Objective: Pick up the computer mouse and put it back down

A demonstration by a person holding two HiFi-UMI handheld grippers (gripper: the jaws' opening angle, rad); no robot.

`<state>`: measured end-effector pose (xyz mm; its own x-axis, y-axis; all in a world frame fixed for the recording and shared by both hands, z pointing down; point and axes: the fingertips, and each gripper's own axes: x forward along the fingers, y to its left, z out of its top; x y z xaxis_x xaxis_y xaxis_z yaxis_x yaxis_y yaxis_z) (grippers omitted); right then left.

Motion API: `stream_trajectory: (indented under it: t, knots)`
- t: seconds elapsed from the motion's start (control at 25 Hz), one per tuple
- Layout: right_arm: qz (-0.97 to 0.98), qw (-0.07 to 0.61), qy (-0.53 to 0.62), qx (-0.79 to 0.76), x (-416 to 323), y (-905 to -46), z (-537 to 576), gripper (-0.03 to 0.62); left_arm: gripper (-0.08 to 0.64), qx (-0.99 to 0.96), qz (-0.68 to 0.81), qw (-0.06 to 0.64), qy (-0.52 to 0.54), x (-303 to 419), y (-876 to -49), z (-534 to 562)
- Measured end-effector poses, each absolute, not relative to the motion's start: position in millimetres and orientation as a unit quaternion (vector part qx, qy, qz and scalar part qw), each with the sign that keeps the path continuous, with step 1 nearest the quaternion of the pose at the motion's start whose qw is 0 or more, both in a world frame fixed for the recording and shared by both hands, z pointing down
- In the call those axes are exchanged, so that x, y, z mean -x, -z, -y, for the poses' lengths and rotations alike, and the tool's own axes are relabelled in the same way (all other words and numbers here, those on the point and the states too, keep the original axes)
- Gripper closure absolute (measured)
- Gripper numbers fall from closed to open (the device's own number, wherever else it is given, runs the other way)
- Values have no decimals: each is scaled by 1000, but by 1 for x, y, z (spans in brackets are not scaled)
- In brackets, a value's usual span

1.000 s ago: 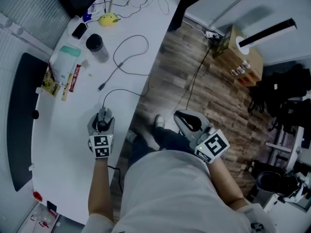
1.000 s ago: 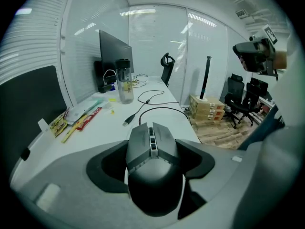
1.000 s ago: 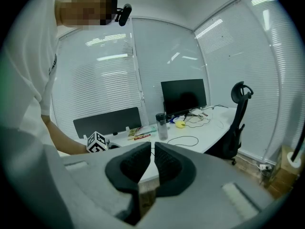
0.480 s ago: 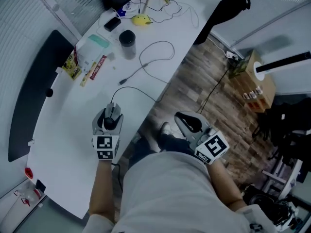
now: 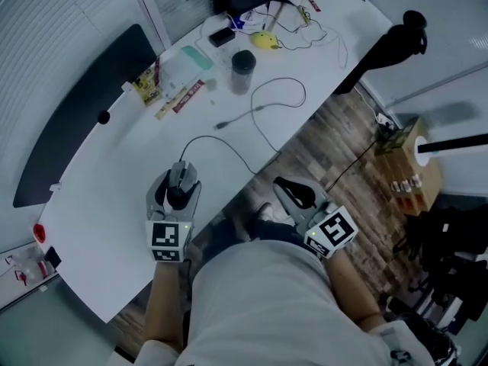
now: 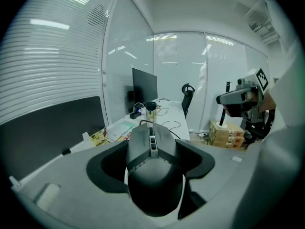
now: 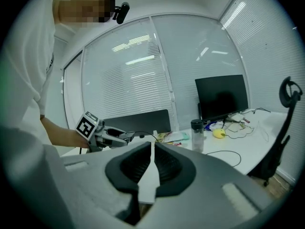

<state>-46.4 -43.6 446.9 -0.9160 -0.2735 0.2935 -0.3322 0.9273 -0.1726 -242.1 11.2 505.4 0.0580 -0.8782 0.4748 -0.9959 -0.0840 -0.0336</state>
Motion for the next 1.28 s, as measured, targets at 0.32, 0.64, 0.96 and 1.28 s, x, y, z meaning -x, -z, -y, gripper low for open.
stream_trajectory:
  t: [0.32,0.64,0.96,1.28]
  knots:
    - [982,127,-101,-97,76,-441,36,568,250,-677,704,134,-168,251,-463,-41]
    - [987,121,-95,-50,100,-435,30,568,250,-636,745,125,-155,269,-440,-68]
    - [988,121,-90,-22,115,-433,23,568,251,-615,765,121,-149,275,-429,-87]
    - [989,121,-88,-17,119,-433,21,568,252,-614,767,120,-147,276,-428,-87]
